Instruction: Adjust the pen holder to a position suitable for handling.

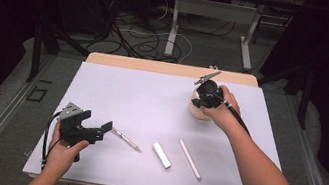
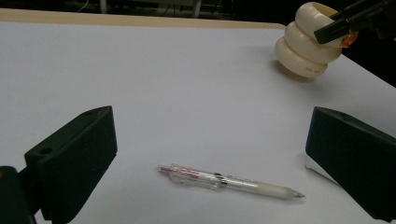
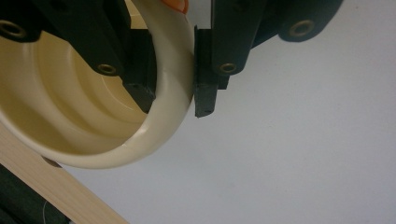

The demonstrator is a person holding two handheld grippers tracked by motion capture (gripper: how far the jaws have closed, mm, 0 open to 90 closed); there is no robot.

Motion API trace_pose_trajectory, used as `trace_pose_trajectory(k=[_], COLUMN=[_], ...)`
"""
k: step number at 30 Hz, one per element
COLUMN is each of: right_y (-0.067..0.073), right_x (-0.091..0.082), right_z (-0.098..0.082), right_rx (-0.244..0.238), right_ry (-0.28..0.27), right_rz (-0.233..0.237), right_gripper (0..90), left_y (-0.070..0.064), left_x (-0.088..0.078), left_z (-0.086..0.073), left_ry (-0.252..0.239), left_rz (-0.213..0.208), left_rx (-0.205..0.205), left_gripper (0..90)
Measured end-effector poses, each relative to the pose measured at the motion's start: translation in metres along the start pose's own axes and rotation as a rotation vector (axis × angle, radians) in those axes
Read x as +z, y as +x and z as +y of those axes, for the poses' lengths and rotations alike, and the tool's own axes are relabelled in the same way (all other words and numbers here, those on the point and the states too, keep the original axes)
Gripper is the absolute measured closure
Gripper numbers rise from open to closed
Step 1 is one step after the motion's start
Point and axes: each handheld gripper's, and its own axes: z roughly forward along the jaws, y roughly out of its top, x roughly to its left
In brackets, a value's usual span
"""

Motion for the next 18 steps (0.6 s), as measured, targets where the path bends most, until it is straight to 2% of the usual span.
trace_pose_trajectory(k=[1, 2, 4, 5, 6, 7, 8, 9, 11, 12, 14, 15, 16, 17, 18], right_y=[0.001, 0.003, 0.006, 0.008, 0.009, 0.012, 0.013, 0.014, 0.019, 0.021, 0.027, 0.029, 0.033, 0.036, 0.038], right_x=[-0.002, -0.002, -0.003, -0.003, -0.005, -0.005, -0.006, -0.007, -0.009, -0.009, -0.011, -0.012, -0.013, -0.013, -0.013], right_z=[0.001, 0.001, 0.002, 0.002, 0.003, 0.004, 0.005, 0.006, 0.01, 0.011, 0.015, 0.017, 0.019, 0.021, 0.023], right_rx=[-0.015, -0.008, -0.01, -0.01, -0.011, 0.001, -0.007, -0.016, -0.011, -0.021, -0.024, -0.044, -0.03, -0.037, -0.047], right_ry=[0.019, 0.022, 0.018, 0.007, 0.017, 0.01, 0.025, 0.014, 0.03, 0.012, 0.03, 0.033, 0.032, 0.03, 0.037], right_rz=[-0.008, -0.007, -0.012, -0.001, -0.007, -0.001, 0.005, 0.001, 0.012, 0.023, 0.028, 0.036, 0.037, 0.039, 0.055], right_gripper=[73.8, 73.8, 73.8, 73.9, 73.9, 73.9, 73.9, 73.9, 73.9, 73.9, 73.9, 73.9, 73.9, 73.9, 73.9], left_y=[0.0, 0.0, 0.0, 0.0, 0.0, 0.0, 0.0, 0.0, 0.0, 0.0, 0.0, 0.0, 0.0, 0.0, 0.0], left_x=[0.0, 0.0, 0.0, 0.0, 0.0, 0.0, 0.0, 0.0, 0.0, 0.0, 0.0, 0.0, 0.0, 0.0, 0.0], left_z=[0.0, 0.0, 0.0, 0.0, 0.0, 0.0, 0.0, 0.0, 0.0, 0.0, 0.0, 0.0, 0.0, 0.0, 0.0], left_ry=[0.0, -0.001, -0.001, -0.001, 0.001, 0.0, 0.001, 0.001, 0.0, -0.001, -0.001, -0.001, -0.001, -0.001, -0.001], left_rz=[-0.001, -0.001, -0.001, 0.0, 0.0, 0.0, 0.0, 0.0, -0.001, -0.001, -0.001, -0.001, -0.002, -0.002, -0.002], left_rx=[0.0, 0.0, 0.0, 0.001, 0.0, 0.0, 0.0, 0.0, 0.002, 0.001, 0.0, 0.0, 0.0, 0.0, 0.001], left_gripper=[2.2, 2.2, 2.2, 2.2, 2.2, 2.2, 2.2, 2.2, 2.2, 2.2, 2.2, 2.2, 2.2, 2.2, 2.2])
